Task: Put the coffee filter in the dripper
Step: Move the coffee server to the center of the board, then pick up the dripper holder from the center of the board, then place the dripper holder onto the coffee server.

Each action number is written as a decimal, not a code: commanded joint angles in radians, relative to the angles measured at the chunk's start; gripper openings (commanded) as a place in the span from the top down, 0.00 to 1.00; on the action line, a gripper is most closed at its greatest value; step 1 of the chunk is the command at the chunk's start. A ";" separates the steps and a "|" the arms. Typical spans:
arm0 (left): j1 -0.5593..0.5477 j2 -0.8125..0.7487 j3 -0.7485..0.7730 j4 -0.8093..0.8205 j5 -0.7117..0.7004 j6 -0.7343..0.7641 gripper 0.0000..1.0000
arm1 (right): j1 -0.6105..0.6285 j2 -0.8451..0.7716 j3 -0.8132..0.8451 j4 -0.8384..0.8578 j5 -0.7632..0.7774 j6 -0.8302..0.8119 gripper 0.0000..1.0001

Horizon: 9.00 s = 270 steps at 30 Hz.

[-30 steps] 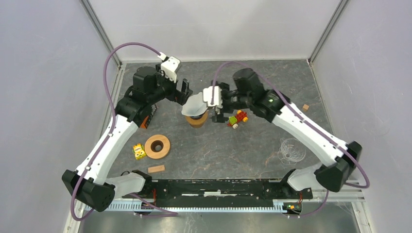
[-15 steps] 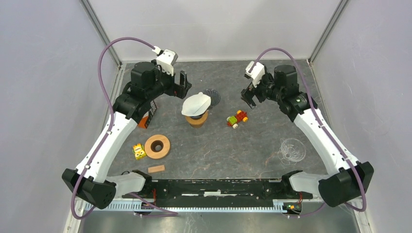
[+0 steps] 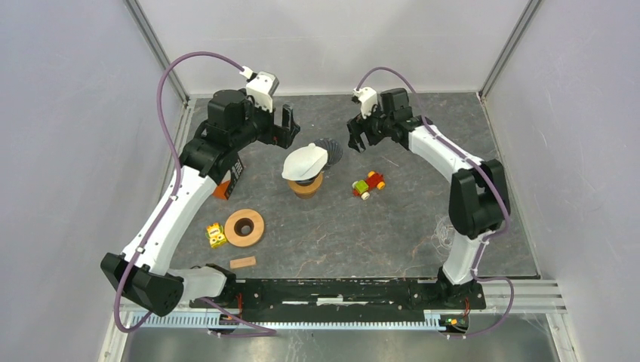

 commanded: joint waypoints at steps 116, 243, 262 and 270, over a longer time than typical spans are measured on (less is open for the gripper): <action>0.445 -0.124 -0.359 -0.516 0.040 0.591 0.09 | -0.086 -0.258 -0.165 -0.110 -0.157 -0.243 0.24; -0.789 0.853 1.285 -0.918 -0.241 0.184 0.90 | -0.554 -0.736 -0.572 -0.202 -0.172 -0.232 0.24; -0.662 0.844 1.070 -0.863 -0.083 0.138 0.92 | -0.553 -0.758 -0.610 -0.184 -0.184 -0.235 0.24; -0.608 0.794 0.865 -0.651 -0.077 0.112 0.91 | -0.553 -0.756 -0.612 -0.178 -0.189 -0.228 0.24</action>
